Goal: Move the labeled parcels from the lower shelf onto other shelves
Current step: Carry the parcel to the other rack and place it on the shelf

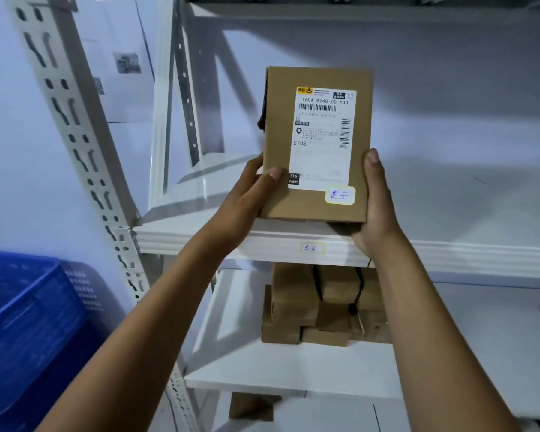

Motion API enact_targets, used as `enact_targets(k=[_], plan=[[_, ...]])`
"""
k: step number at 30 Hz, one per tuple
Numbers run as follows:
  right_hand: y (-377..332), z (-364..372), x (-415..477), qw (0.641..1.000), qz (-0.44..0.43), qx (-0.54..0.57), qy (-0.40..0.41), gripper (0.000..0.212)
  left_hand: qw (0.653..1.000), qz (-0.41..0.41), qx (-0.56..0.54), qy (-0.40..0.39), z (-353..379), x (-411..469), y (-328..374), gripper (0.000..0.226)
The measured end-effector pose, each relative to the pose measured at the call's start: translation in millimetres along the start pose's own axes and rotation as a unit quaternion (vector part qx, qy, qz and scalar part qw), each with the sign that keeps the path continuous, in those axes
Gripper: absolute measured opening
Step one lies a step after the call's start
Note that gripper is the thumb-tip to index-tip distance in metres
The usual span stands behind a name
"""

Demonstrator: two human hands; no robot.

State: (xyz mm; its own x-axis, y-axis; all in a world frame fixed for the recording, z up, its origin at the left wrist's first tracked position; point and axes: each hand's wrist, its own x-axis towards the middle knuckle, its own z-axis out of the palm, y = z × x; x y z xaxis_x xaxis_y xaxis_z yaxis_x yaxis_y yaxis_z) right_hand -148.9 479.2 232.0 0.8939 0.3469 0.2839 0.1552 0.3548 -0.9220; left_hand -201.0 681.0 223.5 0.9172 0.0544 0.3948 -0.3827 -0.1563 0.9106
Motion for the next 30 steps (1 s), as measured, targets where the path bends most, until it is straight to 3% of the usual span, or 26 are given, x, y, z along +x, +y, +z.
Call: enact_targets(k=[7,14,30], plan=[[1.0,-3.0,1.2,1.0,0.009,0.015,-0.002,0.05,0.999,-0.032,-0.043,-0.002,-0.8,2.3,-0.7,0.078],[0.4,-2.9,0.2,0.996,-0.011,0.086,0.027,0.04,0.994,-0.049,-0.092,-0.04,-5.0,5.8,-7.4,0.06],[3.6,-6.8,1.7,0.993,-0.018,0.098,0.056,0.035,0.998,-0.03,-0.06,-0.013,-2.8,-2.9,0.0,0.044]])
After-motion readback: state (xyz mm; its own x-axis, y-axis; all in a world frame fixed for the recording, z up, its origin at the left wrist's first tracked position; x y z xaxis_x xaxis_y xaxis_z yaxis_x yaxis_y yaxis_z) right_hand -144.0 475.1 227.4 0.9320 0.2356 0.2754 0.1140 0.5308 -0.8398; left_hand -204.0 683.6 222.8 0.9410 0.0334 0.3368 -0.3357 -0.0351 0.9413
